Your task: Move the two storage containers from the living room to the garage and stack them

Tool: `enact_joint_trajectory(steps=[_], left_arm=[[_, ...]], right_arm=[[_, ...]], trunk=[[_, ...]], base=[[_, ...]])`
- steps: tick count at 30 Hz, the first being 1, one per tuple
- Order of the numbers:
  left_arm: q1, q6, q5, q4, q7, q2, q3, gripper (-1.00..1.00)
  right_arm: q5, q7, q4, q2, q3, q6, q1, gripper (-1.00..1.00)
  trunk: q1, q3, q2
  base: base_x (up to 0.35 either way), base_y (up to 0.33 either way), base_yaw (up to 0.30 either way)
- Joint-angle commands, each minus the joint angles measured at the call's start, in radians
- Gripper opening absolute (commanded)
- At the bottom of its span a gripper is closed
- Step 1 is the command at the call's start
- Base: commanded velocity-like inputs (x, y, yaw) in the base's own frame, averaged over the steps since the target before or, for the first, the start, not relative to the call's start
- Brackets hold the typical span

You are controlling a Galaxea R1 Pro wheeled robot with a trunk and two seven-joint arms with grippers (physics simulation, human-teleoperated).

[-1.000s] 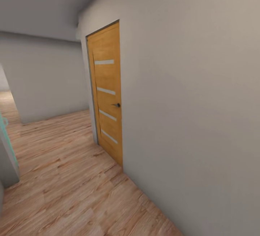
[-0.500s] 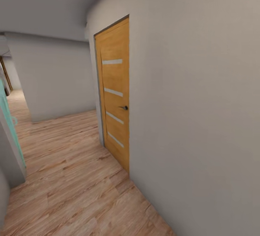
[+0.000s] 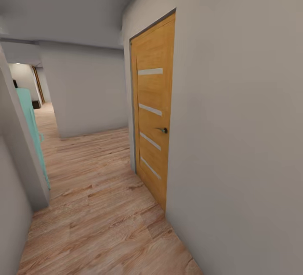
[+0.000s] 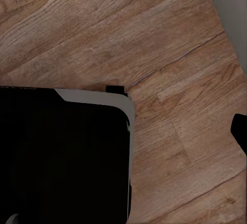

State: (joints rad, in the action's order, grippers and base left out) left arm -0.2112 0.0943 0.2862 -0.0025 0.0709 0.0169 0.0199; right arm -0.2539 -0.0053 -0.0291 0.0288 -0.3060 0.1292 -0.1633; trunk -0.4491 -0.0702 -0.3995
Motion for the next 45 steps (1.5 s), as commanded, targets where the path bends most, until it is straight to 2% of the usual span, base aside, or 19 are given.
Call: enact_joint_trajectory(steps=[1,45], left_arm=[[0.0,0.004,0.002,0.001,0.001,0.0,0.002,1.0],[0.0,0.005,0.002,0.001,0.001,0.0,0.002,1.0]], right_arm=[[-0.008,-0.001,-0.003,0.0,-0.009,0.006,-0.001,1.0],[-0.008,-0.001,-0.003,0.0,-0.007,0.007,-0.001,1.0]], trunk=[[-0.001,0.0,-0.001],[-0.001,0.0,-0.001]], base=[[0.321,0.0,0.269],[0.321,0.0,0.269]])
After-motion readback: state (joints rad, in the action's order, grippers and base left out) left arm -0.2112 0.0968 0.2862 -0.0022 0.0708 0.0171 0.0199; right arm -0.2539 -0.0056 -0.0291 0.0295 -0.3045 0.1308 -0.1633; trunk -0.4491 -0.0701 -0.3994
